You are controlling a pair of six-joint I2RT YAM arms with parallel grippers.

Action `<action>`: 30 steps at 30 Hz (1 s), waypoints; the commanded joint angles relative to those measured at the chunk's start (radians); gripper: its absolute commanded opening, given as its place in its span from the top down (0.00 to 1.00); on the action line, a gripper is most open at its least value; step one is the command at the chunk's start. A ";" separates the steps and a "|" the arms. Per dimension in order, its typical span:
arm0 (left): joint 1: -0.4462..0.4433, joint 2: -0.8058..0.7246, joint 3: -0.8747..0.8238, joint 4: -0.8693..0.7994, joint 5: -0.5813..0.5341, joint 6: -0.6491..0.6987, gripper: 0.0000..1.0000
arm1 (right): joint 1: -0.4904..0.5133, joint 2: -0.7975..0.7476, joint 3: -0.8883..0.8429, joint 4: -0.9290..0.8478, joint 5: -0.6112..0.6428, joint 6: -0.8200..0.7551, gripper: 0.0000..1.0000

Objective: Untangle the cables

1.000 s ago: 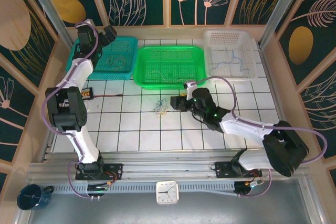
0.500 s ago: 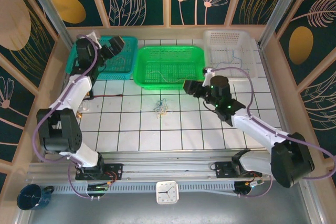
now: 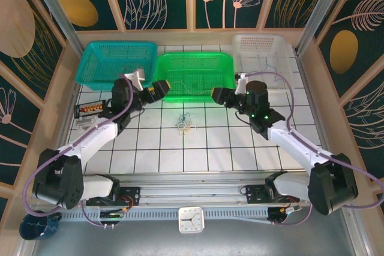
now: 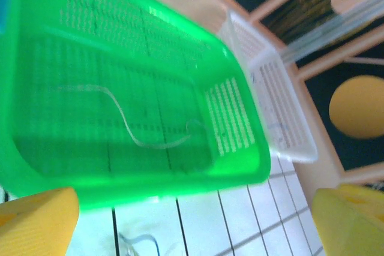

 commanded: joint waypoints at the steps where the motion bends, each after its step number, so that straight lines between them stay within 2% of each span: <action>1: -0.047 -0.017 -0.078 0.048 -0.035 -0.021 0.01 | 0.061 0.066 -0.032 0.001 -0.028 0.010 0.41; 6: -0.104 0.011 -0.153 0.061 -0.065 -0.007 0.01 | 0.194 0.197 -0.061 0.078 0.024 0.040 0.42; 10: -0.123 0.042 -0.146 0.027 -0.083 0.040 0.04 | 0.254 0.286 -0.081 0.152 0.045 0.075 0.43; 18: -0.202 0.126 -0.074 -0.072 -0.130 0.158 0.24 | 0.294 0.382 -0.081 0.206 0.072 0.094 0.44; 27: -0.257 0.177 -0.064 -0.076 -0.166 0.183 0.52 | 0.296 0.414 -0.087 0.233 0.080 0.094 0.51; 30: -0.264 0.188 -0.062 -0.078 -0.174 0.193 0.52 | 0.295 0.417 -0.099 0.240 0.089 0.096 0.53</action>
